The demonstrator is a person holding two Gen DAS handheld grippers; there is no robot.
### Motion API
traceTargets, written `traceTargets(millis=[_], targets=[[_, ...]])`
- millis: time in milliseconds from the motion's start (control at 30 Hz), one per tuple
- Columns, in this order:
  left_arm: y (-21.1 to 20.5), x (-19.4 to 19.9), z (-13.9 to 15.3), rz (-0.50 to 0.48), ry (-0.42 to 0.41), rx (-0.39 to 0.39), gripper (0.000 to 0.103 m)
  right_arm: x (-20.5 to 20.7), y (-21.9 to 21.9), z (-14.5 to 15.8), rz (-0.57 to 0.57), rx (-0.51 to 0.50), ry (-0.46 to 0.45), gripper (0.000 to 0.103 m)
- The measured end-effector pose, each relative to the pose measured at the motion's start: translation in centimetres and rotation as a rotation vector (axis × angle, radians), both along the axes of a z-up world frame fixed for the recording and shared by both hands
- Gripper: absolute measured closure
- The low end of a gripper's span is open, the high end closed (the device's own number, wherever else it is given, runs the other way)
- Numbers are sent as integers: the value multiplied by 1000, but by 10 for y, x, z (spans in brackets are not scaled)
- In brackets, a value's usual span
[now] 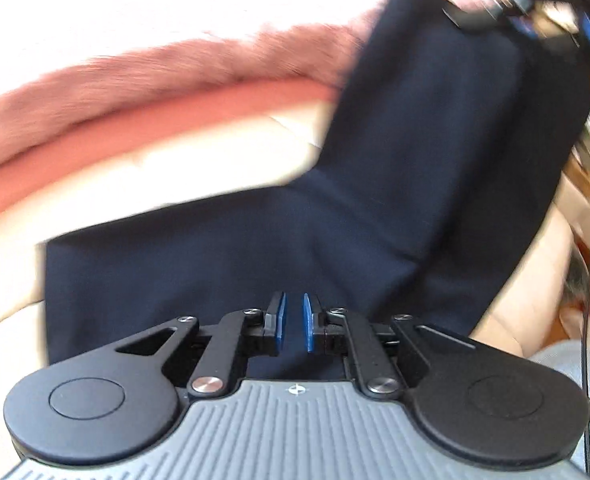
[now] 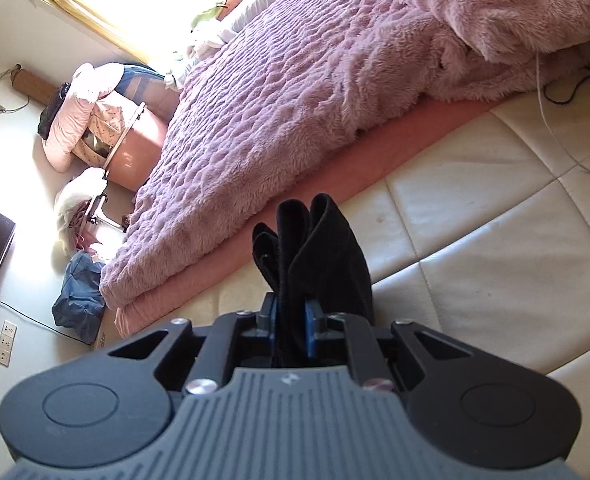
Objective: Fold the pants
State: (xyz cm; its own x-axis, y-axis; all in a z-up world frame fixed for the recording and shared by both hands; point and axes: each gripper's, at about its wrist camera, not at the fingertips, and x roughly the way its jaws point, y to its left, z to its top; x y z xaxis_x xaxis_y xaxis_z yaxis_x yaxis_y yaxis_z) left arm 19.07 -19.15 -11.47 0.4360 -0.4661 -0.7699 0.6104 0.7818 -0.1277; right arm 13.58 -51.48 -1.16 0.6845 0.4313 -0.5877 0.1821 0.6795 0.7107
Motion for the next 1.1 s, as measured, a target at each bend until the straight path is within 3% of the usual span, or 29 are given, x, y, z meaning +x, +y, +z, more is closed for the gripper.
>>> traceTargets(millis=[100,233,400,567,767,933,1100], targets=[[46,14,8,111,-10,10,91,8,21,9,17,-9,2,94],[99,36,2,244,49,27,91,25,58,16,45,-24,16,94],[146,38,-12,330,159,-65,91,54,113,9,84,-37,56,95],[168,42,-33,349,255,-156,91,85,169,-26,119,-35,127,95],[182,39,-46,357,298,-203,91,111,225,-84,142,-13,225,97],[184,40,-51,349,316,-224,89,121,251,-124,153,5,290,98],[192,38,-48,357,328,-254,89,124,265,-144,164,-18,313,96]])
